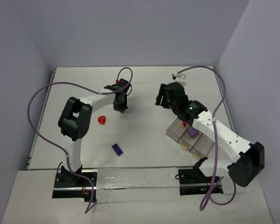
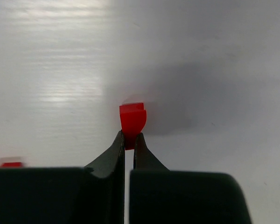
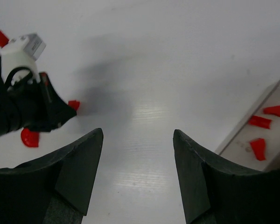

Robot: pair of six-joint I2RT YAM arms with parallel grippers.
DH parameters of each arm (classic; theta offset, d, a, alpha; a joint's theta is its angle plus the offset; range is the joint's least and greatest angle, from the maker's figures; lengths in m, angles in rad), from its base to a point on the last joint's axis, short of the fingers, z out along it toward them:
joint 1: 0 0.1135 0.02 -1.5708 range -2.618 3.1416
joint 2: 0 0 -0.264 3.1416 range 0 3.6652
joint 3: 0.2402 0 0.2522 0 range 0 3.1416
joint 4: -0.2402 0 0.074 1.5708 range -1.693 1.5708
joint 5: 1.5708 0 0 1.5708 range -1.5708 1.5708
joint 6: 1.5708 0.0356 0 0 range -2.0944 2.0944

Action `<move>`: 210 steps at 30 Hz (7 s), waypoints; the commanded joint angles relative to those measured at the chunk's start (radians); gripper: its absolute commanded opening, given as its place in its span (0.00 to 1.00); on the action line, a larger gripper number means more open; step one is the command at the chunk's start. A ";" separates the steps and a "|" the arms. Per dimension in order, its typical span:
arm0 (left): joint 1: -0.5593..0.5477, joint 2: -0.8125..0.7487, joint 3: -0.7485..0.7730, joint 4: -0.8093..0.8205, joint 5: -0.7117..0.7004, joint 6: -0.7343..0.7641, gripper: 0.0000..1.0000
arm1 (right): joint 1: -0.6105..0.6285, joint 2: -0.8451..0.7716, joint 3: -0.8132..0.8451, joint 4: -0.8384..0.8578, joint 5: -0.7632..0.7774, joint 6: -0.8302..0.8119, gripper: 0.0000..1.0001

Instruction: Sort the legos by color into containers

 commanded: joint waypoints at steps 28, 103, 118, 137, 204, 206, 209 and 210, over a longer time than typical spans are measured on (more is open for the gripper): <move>-0.398 0.103 0.473 0.076 0.585 -0.078 0.00 | -0.541 -0.453 -0.198 -0.059 -0.071 -0.062 0.69; 0.165 -0.273 -0.355 0.028 -0.054 0.020 0.99 | -0.581 -0.471 -0.196 -0.070 -0.129 -0.101 0.71; 0.194 -0.206 -0.333 0.030 -0.024 0.007 0.56 | -0.579 -0.476 -0.195 -0.071 -0.124 -0.103 0.71; -0.216 -0.163 0.248 -0.131 0.174 -0.022 0.09 | -0.583 -0.469 -0.132 -0.081 -0.071 -0.120 0.71; -0.380 -0.502 -0.327 -0.323 -0.273 -0.562 0.79 | -0.587 -0.485 -0.145 -0.088 -0.157 -0.119 0.72; -0.371 -0.540 -0.386 -0.351 -0.257 -0.614 0.83 | -0.587 -0.480 -0.145 -0.084 -0.166 -0.115 0.72; -0.358 -0.572 -0.457 -0.349 -0.204 -0.683 0.88 | -0.586 -0.475 -0.144 -0.073 -0.181 -0.114 0.72; -0.356 -0.574 -0.481 -0.351 -0.185 -0.710 0.89 | -0.585 -0.472 -0.142 -0.071 -0.185 -0.114 0.72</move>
